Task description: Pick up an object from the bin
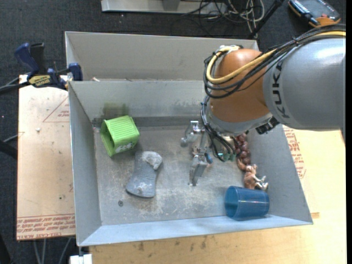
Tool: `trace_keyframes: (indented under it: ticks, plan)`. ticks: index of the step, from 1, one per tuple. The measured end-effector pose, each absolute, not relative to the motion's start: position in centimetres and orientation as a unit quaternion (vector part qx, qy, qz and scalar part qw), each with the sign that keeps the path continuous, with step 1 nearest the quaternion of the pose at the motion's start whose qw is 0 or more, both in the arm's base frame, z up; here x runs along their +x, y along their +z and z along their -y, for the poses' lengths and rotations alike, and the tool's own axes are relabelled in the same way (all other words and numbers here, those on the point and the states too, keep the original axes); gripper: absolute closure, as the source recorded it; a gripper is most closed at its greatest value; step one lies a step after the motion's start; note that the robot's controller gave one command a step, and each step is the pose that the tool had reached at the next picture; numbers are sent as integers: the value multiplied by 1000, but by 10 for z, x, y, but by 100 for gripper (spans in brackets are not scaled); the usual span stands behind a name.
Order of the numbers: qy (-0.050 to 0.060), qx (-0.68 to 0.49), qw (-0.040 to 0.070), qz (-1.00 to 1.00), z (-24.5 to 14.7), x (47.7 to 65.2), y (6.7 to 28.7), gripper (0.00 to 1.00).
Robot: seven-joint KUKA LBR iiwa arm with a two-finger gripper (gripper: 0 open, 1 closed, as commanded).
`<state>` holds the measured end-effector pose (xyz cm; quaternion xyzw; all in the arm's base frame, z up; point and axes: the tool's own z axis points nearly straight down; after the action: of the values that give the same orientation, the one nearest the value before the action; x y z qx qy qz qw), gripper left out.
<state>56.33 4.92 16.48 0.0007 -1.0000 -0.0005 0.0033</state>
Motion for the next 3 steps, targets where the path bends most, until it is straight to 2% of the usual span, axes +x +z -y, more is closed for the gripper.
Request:
trace_keyframes:
  ticks: [1, 2, 3]
  plan:
    - [-1, 0, 0, 1000, -49, 565, 169, 0]
    - [-1, 30, -2, 1000, 5, 589, 159, 0]
    - [2, 16, -1, 1000, 26, 562, 134, 0]
